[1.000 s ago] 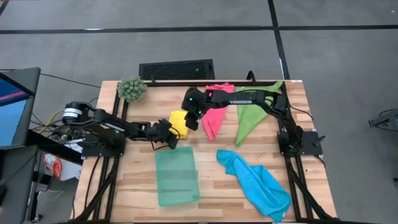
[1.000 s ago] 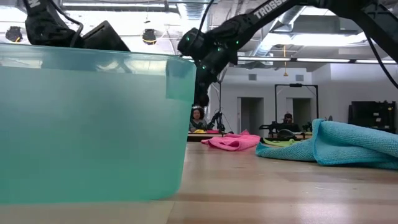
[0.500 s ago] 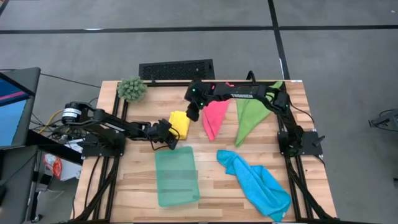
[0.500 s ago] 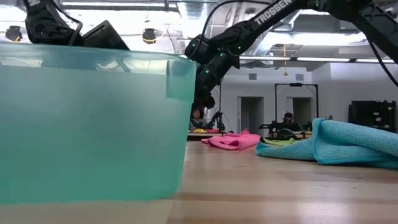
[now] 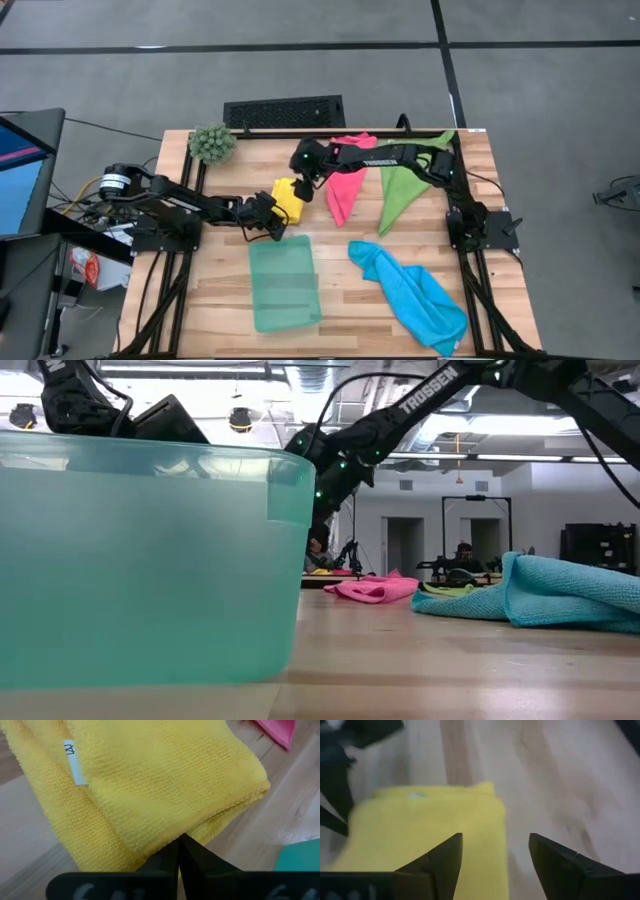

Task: Fold microfiber towels
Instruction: Put the folded yellow towel in the green bin

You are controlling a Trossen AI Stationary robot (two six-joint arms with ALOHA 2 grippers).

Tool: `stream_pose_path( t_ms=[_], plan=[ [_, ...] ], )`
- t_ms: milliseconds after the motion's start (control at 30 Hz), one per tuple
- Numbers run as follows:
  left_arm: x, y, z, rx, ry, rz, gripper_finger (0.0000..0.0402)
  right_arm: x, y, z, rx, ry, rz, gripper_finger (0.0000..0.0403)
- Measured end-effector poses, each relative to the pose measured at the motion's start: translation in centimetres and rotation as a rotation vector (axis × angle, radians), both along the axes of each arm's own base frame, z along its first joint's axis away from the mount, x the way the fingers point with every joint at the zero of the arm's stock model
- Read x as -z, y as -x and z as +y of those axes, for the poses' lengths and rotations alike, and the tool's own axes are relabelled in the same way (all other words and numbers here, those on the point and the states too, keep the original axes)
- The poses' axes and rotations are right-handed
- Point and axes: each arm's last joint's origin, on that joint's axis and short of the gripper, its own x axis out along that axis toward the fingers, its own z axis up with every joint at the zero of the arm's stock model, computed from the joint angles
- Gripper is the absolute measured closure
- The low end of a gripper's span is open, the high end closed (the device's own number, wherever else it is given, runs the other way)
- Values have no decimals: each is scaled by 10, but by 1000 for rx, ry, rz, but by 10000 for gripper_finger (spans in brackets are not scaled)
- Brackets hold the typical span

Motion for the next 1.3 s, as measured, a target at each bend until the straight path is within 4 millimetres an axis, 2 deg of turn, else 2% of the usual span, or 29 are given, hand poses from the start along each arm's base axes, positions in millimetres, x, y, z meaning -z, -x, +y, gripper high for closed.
stream_pose_path(
  t_ms=[200, 333, 433, 500, 633, 800, 933, 1033, 1133, 1300],
  plan=[
    [0, 0, 0, 12, -5, 4, 402, -10, -3, 2, 57, -92, -1, 161],
    [0, 0, 0, 31, -27, 12, 402, -34, -5, -1, 92, -133, 51, 163],
    [0, 0, 2, 54, -29, 17, 402, -59, -3, -4, 74, -122, 84, 163],
    [1, 1, 4, 66, -13, 22, 402, -67, -1, -5, 60, -109, 96, 163],
    [2, 1, 9, 99, 10, 28, 402, -58, 8, -15, 78, -129, 172, 163],
    [2, 2, 12, 184, -1, 39, 402, -31, 21, -23, 82, -229, 248, 163],
    [3, 2, 13, 258, 21, 40, 402, -18, 26, -25, 99, -263, 263, 163],
    [-1, 1, 12, 299, 70, -7, 402, -18, 25, -23, 95, -261, 263, 163],
    [-8, 4, 11, 268, 114, -27, 401, -19, 25, -22, 93, -285, 264, 163],
    [-30, 14, 11, 214, 113, -75, 401, -30, 29, -22, 79, -385, 236, 163]
  ],
)
